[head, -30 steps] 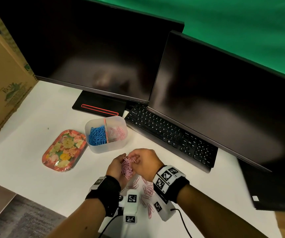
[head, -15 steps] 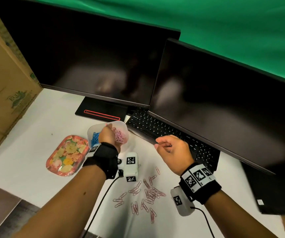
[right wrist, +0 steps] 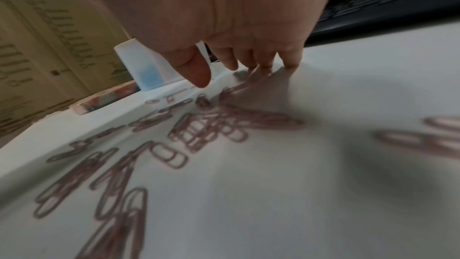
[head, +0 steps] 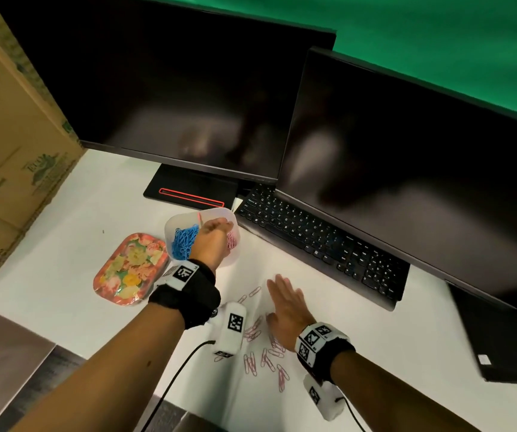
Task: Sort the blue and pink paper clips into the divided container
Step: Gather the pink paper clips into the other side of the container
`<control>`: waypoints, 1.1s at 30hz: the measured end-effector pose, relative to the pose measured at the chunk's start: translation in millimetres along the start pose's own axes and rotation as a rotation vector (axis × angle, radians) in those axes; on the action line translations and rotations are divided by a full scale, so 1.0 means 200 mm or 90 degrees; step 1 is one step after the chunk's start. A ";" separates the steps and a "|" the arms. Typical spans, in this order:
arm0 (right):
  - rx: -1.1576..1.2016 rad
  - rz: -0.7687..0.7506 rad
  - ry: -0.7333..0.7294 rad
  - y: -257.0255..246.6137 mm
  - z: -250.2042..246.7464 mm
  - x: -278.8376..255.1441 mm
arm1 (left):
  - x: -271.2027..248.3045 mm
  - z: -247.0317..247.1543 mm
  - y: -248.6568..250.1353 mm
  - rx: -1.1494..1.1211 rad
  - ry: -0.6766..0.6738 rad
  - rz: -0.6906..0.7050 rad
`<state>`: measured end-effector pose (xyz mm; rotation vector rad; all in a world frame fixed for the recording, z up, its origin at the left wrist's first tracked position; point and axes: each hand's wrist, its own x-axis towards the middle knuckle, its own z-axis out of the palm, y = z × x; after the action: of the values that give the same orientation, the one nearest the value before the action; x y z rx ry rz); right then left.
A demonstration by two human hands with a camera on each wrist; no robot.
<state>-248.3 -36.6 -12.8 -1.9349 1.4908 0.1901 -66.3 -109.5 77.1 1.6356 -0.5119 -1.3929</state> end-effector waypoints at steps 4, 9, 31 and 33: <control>-0.079 -0.144 -0.038 -0.10 0.06 0.02 | -0.06 -0.03 -0.02 0.120 -0.041 0.097; -0.194 -0.291 -0.090 -0.09 0.12 -0.07 | -0.13 -0.22 -0.23 0.533 -0.139 0.227; 0.011 -0.110 0.060 0.22 0.12 -0.43 | -0.28 -0.48 -0.62 0.964 -0.318 0.292; 0.062 0.058 0.135 0.29 0.08 -0.47 | -0.27 -0.51 -0.62 0.983 -0.311 0.203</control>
<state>-327.4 42.4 -2.9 -1.8568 1.6941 -0.0499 -14.1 32.0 0.7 2.0564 -2.4400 -1.0852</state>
